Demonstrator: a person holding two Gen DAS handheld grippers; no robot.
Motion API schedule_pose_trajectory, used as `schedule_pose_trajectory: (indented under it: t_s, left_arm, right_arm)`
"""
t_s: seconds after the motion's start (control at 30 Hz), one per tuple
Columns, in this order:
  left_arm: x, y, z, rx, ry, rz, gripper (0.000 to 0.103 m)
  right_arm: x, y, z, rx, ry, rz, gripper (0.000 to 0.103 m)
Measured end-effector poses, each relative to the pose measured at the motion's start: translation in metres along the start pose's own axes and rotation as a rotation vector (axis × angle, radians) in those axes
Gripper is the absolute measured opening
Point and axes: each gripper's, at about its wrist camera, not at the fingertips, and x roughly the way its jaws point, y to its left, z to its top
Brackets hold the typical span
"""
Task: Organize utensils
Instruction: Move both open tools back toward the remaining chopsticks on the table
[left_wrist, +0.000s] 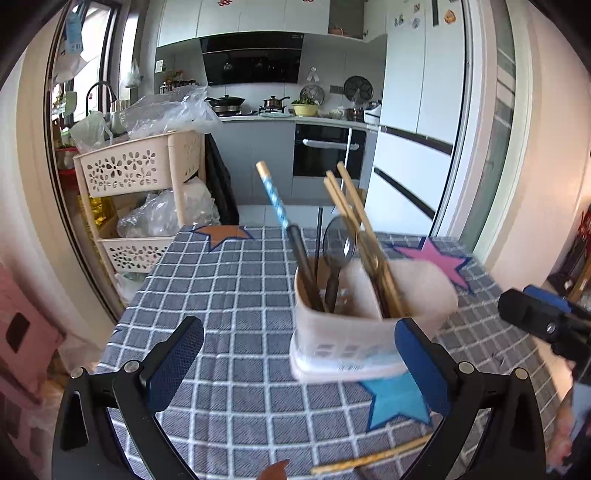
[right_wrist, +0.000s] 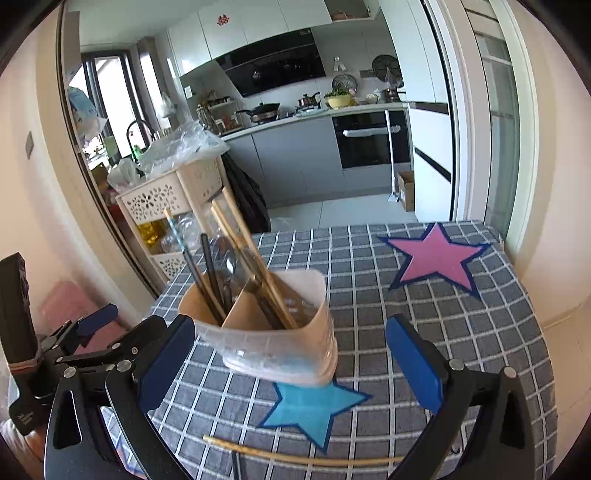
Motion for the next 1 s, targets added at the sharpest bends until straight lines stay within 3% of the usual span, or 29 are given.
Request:
schedule_pose_trajectory:
  t_s: [0.27,0.63,0.83,1.0]
  left_arm:
    - [-0.007,0.004,-0.038,-0.009,0.099,0.003,0.103]
    - [-0.003,0.006,-0.106,-0.041,0.309,-0.045,0.103]
    - [0.000,0.003,-0.130,-0.076,0.397,-0.056,0.103]
    - [0.001,-0.009,-0.136,-0.074,0.427,-0.087,0.103]
  right_arm:
    - [-0.007,0.007,-0.034,-0.037,0.083,-0.006,0.103]
    - [0.005,0.000,-0.082,-0.052,0.259,-0.041,0.103]
    - [0.012,-0.027,-0.098,0.070,0.350,-0.070,0.103]
    - [0.011,-0.039,-0.103,0.137,0.375,-0.075,0.101]
